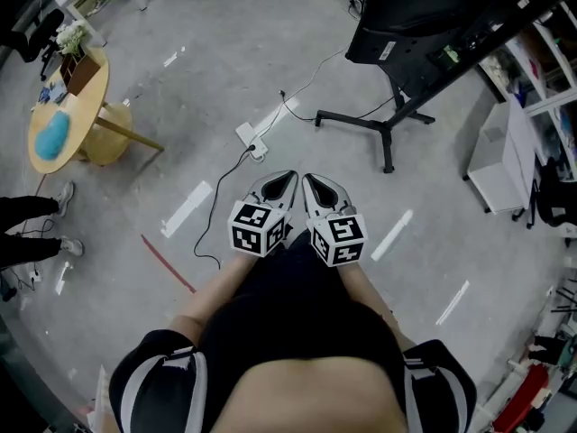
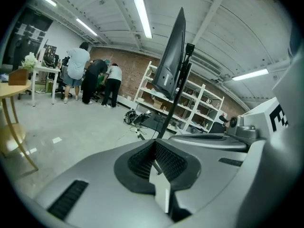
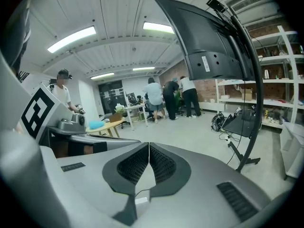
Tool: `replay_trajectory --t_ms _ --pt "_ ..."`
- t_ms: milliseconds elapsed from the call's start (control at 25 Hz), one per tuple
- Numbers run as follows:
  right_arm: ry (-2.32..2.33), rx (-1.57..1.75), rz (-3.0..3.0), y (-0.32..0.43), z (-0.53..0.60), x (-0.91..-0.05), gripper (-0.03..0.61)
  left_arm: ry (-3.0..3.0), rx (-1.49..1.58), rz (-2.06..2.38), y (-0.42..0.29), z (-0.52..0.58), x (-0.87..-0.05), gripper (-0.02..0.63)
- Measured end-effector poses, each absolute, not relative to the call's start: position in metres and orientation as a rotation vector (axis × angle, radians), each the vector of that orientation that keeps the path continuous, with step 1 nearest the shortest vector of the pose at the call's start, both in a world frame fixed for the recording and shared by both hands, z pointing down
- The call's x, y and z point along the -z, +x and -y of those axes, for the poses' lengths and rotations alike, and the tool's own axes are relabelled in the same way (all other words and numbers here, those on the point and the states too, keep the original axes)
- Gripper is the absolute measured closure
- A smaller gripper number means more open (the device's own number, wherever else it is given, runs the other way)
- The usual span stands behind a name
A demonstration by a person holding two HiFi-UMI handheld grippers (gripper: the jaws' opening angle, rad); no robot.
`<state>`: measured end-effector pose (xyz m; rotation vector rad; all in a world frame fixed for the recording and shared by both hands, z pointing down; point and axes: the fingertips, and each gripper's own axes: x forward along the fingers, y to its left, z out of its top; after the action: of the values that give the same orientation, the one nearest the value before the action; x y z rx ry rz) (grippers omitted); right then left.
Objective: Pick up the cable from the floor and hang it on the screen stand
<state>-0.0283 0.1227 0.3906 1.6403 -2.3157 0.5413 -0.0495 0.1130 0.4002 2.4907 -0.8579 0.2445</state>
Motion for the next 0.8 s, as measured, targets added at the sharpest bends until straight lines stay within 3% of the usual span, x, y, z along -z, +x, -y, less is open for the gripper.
replay_trajectory --t_ms 800 --pt "1.552 -0.626 2.367 -0.062 -0.088 -0.401 0.555 2.447 -0.205 0.989 -0.092 -0.082 -0.398 0.607"
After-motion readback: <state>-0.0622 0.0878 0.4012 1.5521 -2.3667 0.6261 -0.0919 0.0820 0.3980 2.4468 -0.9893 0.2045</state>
